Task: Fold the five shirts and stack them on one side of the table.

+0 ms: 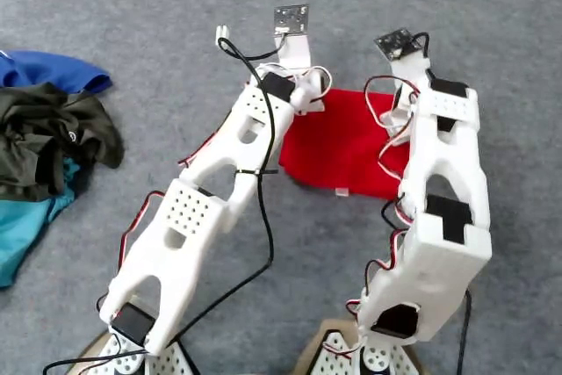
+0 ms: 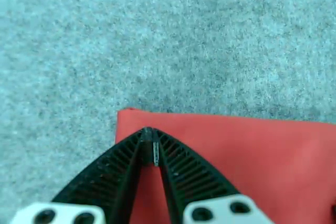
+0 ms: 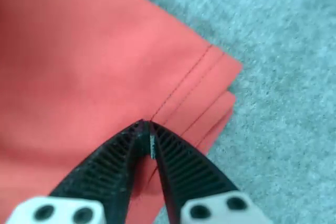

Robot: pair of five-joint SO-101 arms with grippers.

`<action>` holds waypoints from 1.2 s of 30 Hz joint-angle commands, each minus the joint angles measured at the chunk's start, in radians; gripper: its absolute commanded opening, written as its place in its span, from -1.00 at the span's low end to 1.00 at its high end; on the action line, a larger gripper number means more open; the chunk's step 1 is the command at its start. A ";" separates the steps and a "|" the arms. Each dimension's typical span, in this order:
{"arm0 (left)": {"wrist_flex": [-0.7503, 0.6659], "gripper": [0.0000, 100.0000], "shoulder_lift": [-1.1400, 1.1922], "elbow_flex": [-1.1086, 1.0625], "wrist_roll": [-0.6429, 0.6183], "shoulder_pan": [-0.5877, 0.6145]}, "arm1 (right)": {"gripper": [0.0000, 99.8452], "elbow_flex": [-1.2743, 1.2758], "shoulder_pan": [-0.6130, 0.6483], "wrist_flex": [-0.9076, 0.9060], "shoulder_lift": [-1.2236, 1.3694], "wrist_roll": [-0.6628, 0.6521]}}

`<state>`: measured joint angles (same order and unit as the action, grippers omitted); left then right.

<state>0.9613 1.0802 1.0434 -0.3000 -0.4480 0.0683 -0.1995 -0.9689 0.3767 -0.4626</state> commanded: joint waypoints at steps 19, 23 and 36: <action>0.000 -0.96 -0.021 0.054 0.008 0.005 | -0.98 0.351 0.035 0.063 -0.455 -0.012; 0.000 -0.96 -0.021 0.054 0.008 0.005 | -0.98 0.470 0.027 0.158 -0.447 -0.069; -0.015 -0.96 -0.018 0.054 0.069 -0.009 | -0.98 0.397 -0.087 0.144 -0.275 -0.097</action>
<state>0.9613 1.0802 1.0434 -0.2478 -0.4480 0.5332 -0.2532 -0.7894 0.1020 -0.5531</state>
